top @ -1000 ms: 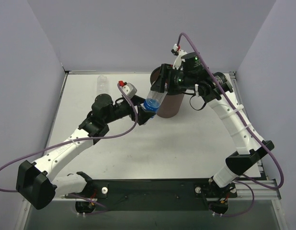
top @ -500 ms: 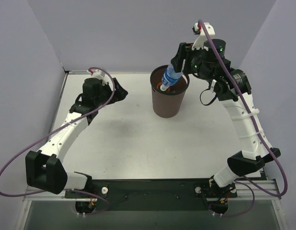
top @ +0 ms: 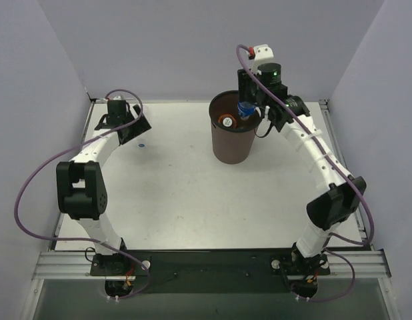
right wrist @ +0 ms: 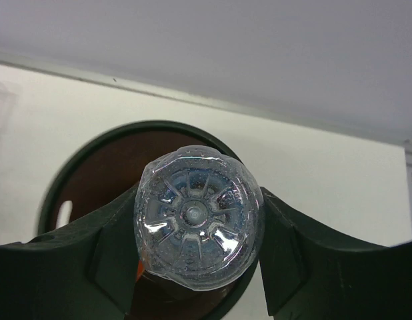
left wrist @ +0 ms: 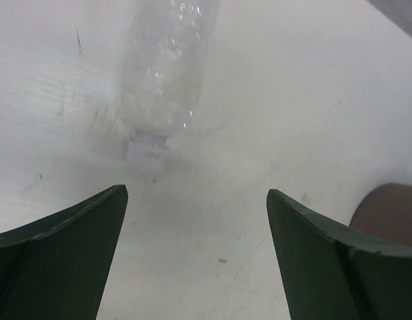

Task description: Put the plastic bottles in the bin

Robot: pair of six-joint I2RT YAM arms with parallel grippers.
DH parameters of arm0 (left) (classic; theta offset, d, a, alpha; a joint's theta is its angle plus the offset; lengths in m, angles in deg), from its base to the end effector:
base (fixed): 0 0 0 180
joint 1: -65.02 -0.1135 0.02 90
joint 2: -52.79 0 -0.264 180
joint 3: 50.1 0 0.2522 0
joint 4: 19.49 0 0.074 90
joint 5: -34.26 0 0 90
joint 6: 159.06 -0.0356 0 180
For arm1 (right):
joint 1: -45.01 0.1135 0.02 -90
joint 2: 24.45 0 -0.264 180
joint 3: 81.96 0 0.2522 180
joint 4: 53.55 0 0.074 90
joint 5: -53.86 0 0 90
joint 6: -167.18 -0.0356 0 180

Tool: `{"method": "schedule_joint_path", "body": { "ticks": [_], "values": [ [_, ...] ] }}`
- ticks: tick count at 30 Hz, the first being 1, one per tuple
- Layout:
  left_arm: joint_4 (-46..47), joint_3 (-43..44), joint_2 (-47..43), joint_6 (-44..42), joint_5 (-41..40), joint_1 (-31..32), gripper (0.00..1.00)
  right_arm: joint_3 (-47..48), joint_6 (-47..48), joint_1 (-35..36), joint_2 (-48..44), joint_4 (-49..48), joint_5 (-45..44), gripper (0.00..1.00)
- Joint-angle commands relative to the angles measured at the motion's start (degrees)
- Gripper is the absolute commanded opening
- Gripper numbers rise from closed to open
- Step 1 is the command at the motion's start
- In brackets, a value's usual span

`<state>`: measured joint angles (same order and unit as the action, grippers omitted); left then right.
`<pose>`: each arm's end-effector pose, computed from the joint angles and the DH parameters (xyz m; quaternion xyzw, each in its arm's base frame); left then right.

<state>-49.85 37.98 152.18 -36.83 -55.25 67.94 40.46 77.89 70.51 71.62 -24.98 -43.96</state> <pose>0.3917 -0.0203 0.2516 -0.2291 0.8831 -0.1273 0.3891 0.3479 0.1606 0.4837 -0.1170 0.7110 0.1005 0.6861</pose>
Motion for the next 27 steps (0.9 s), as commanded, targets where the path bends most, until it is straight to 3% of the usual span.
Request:
{"method": "schedule_joint_path", "body": {
  "ticks": [1,3,4,6,7,10,17,24,27],
  "values": [
    [-1.3,11.2,7.4,-4.4,-1.8,-2.6,0.96,-7.4,-3.2,-4.0,6.8,-9.0,-1.9,0.32],
    [-1.4,15.1,9.8,-5.2,-2.2,-5.0,0.96,-7.7,-5.7,-4.8,10.1,-9.0,-1.5,0.41],
    [-1.5,16.4,11.9,-6.2,-2.2,-5.4,0.97,-6.8,-6.0,-4.9,10.9,-8.2,-1.2,0.54],
    [-2.3,20.4,14.1,-7.5,-1.6,-6.3,0.97,-3.0,-6.4,-4.7,11.2,-4.1,-0.6,0.67],
    [-2.6,21.9,16.4,-8.0,-1.1,-6.4,0.98,-2.6,-6.6,-4.5,10.5,-3.7,0.2,0.79],
    [-3.9,25.6,20.2,-9.1,0.8,-6.7,0.97,-0.7,-6.1,-3.8,7.8,-3.1,0.2,0.94],
    [-1.2,27.7,24.8,-9.6,7.6,-6.4,0.97,7.2,-7.1,-3.2,4.0,5.1,2.4,0.91],
    [-1.1,29.2,27.7,-11.5,10.0,-6.0,0.95,3.5,-11.3,-1.9,-2.7,8.5,2.8,0.88],
    [-3.0,33.8,30.8,-12.3,11.1,-5.9,0.88,1.4,-11.4,-1.2,-4.7,9.4,2.5,0.86]
  ]
}}
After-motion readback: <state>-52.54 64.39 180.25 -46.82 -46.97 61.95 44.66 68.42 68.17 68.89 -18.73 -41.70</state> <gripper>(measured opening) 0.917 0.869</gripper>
